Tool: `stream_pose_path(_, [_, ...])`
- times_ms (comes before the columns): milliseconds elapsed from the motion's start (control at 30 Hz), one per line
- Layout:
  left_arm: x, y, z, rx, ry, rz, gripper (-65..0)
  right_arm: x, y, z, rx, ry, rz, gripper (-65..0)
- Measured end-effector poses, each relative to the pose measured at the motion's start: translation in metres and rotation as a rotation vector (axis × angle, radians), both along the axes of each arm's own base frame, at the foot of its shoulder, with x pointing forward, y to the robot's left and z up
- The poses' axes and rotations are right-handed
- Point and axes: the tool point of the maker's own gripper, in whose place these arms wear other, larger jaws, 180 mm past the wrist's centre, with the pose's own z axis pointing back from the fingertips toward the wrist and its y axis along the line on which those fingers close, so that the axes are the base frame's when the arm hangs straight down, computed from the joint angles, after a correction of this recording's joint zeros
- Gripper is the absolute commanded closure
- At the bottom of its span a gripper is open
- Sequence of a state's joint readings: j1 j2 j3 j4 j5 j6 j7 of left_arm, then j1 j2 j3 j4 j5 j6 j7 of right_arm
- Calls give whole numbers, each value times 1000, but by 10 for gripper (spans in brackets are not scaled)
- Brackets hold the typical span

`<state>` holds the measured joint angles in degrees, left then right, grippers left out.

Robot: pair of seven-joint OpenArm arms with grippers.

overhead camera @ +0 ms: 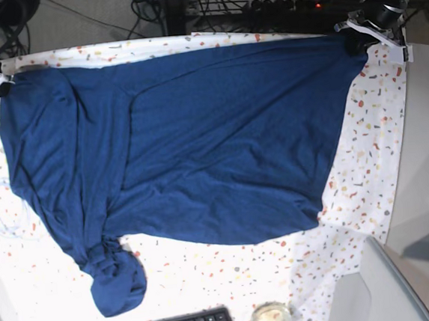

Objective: Layout the t-shirt on the table in an organized manner, then fold the t-shirt properly
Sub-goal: 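Stretch the shirt edge between both grippers and lower it flat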

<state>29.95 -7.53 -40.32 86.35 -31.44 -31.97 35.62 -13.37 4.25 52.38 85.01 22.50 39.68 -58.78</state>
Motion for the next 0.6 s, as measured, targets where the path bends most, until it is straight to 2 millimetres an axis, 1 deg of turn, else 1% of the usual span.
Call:
stream_pose_path(33, [1, -1, 0, -1, 0, -5, 0, -2, -1, -2, 4, 8, -2, -3])
stream_pose_path(167, [3, -19, -6, -27, 12, -49, 0, -6, 2, -11, 30, 28, -12, -9])
stream_pose_path(200, [3, -22, -7, -32, 13, -56, 0, -6, 3, -11, 32, 28, -13, -20])
stream_pose_path(233, [4, -24, -7, -34, 14, -61, 0, -5, 3, -11, 33, 26, -13, -54])
stream_pose_path(267, [4, -25, -8, -37, 14, -65, 0, -5, 2, -10, 31, 27, -13, -105])
stream_pose_path(333, [4, -26, -8, -37, 14, -65, 0, -5, 3, -10, 33, 25, -13, -245])
stream_pose_path(367, [4, -26, -8, -37, 14, -65, 0, -5, 3, -10, 35, 23, -14, -327])
stream_pose_path(433, [4, -26, -8, -37, 14, -65, 0, -6, 0, -9, 34, 17, -30, -444])
stream_pose_path(467, [4, -25, -8, -36, 14, -65, 0, -7, -3, -8, 31, 12, -44, -464])
stream_pose_path(533, [4, -24, -7, -35, 13, -62, 0, -9, -7, -8, 22, 17, -49, -465])
stream_pose_path(600, [4, -24, -7, -34, 12, -61, 0, -2, -3, -8, 16, -8, -31, -465])
